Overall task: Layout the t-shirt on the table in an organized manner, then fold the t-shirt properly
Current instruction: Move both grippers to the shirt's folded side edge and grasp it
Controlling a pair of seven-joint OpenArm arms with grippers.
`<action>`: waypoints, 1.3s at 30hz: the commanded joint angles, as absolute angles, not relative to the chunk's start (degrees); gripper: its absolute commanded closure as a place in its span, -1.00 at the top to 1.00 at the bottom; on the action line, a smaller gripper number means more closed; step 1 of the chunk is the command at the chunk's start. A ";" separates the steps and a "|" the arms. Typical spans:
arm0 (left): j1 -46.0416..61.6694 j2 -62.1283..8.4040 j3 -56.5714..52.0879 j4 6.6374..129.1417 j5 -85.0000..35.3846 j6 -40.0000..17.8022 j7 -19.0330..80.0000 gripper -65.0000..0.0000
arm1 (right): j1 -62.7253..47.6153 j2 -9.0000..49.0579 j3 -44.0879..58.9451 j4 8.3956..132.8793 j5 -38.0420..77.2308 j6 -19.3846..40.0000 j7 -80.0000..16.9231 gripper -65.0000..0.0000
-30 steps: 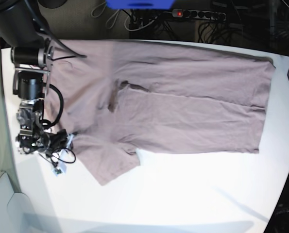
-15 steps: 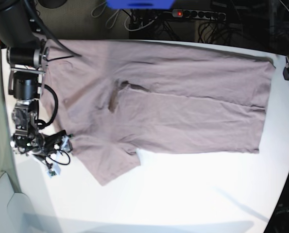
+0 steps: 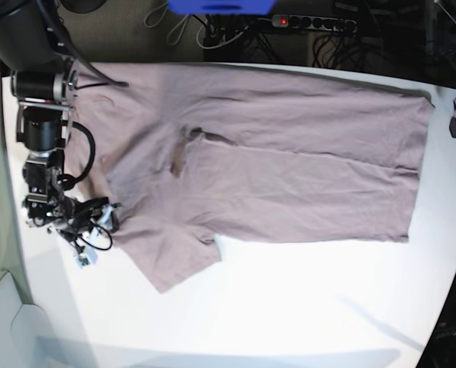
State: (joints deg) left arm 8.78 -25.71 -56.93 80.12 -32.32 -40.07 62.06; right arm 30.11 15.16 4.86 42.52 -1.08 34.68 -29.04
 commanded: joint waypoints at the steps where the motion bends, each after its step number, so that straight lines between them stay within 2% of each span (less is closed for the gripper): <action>1: 7.08 -27.38 -57.27 80.84 -32.75 -40.00 60.97 0.40 | 30.73 15.52 4.97 42.68 -1.19 34.77 -30.55 -0.35; 5: -1.36 -27.03 -57.01 80.84 -25.19 -40.00 60.97 0.41 | 30.81 15.60 4.97 42.68 -1.19 34.77 -30.90 -0.92; 6: -4.44 -26.86 -56.92 80.84 -21.93 -40.00 60.97 0.41 | 30.81 15.60 4.97 42.68 -1.19 34.77 -30.99 -1.00; 11: -19.12 -25.63 -51.12 73.63 -8.66 -40.00 59.21 0.41 | 30.73 15.60 4.97 42.68 -1.19 34.77 -30.99 -1.00; 15: -26.33 -25.10 -42.68 60.79 -1.98 -40.00 49.36 0.41 | 30.55 15.60 4.97 42.68 -1.19 34.77 -31.08 -1.00; 19: -31.16 -25.10 -35.47 44.44 -1.10 -40.00 37.41 0.41 | 30.46 15.60 4.97 42.68 -1.19 34.77 -31.08 -1.00; 26: -37.85 -25.19 -31.60 21.14 -0.84 -40.00 21.05 0.40 | 30.37 15.69 4.97 42.68 -1.19 34.77 -31.08 -1.00; 29: -37.41 -25.01 -31.60 20.44 -0.84 -40.00 17.89 0.41 | 30.29 15.69 4.97 42.68 -1.19 34.77 -31.08 -1.00; 32: -36.18 -24.92 -31.60 20.35 -1.01 -36.00 17.27 0.41 | 30.29 16.04 4.97 42.68 -1.19 34.77 -31.08 -1.00; 39: -35.38 -25.45 -31.52 20.53 -0.84 -35.65 17.27 0.41 | 30.29 16.31 4.97 42.68 -1.19 34.77 -31.08 -1.00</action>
State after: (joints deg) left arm -34.13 -24.16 -31.48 19.88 -0.89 -35.97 17.06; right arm 29.78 15.55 5.06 42.52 0.27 34.70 -29.06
